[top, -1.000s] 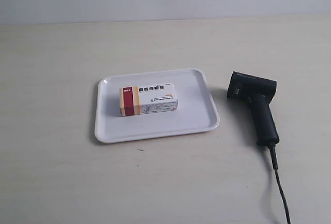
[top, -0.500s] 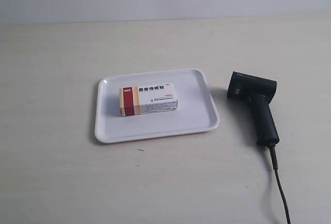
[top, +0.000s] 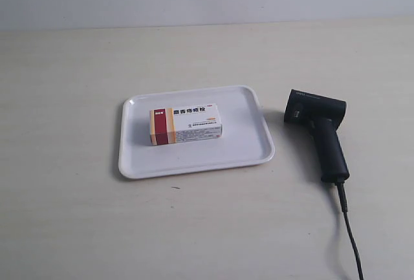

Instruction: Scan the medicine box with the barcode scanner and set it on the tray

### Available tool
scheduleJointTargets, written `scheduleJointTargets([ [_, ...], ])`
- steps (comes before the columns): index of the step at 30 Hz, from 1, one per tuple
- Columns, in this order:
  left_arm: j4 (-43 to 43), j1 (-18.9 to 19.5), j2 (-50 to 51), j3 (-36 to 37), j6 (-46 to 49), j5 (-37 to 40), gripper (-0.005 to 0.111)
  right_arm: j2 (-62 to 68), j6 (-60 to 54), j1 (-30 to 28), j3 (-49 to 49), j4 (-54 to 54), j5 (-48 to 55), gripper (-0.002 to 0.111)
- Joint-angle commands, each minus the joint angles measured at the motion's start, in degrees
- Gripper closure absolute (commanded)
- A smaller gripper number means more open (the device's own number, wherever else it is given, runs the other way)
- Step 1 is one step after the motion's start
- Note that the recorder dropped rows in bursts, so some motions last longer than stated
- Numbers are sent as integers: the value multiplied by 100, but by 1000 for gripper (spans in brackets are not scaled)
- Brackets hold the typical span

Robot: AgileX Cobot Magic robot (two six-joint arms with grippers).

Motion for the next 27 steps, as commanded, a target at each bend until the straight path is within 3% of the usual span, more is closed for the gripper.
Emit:
scheduleJointTargets([
  [1, 18, -34, -34, 20, -49, -35, 107, -5, -48, -17, 7, 20, -41, 108],
  [6, 18, -34, -34, 20, -49, -35, 107, -5, -160, -60, 20, -443, -249, 108],
  [11, 18, -34, -34, 20, -49, -35, 107, -5, -160, -826, 388, -1062, -1279, 108],
  [18, 18, -34, -34, 20, -49, -35, 107, -299, -199, -1899, 1907, -1310, -2482, 108],
  [23, 18, -34, -34, 20, -49, -35, 107, -814, -199, -1958, 3227, -1346, -3522, 108],
  [27, 18, -34, -34, 20, -49, -35, 107, -1168, -133, -1958, 3811, -1310, -3681, 108],
])
